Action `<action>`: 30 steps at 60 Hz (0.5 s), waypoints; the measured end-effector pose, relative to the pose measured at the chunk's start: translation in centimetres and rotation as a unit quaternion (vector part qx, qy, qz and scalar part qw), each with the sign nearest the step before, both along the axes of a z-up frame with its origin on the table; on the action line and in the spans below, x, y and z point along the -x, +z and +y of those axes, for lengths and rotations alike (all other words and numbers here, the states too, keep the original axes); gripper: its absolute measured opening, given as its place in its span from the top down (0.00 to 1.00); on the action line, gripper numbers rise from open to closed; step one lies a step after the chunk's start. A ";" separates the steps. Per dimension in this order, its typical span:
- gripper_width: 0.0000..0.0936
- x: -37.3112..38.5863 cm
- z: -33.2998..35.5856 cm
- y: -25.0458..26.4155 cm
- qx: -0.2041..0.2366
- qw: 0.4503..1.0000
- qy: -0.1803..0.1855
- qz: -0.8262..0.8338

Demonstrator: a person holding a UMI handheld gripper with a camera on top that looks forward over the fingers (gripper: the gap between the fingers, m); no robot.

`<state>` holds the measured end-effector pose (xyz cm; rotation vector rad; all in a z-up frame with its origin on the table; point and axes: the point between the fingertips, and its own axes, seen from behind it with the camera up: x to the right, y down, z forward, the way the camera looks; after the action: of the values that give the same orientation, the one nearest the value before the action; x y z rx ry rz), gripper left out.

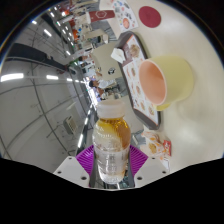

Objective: Pour water

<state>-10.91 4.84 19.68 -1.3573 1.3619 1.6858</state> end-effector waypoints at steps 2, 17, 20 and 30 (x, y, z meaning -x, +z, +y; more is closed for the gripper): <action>0.54 -0.4 0.3 -0.8 0.010 1.000 -0.001 0.021; 0.53 -1.4 0.8 -4.0 0.049 0.997 0.024 0.048; 0.53 -1.5 0.9 -3.6 0.045 0.998 0.034 0.026; 0.53 -2.5 0.3 0.5 -0.009 0.989 0.070 -0.133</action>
<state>-8.43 5.09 20.19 -1.6349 1.1202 1.5338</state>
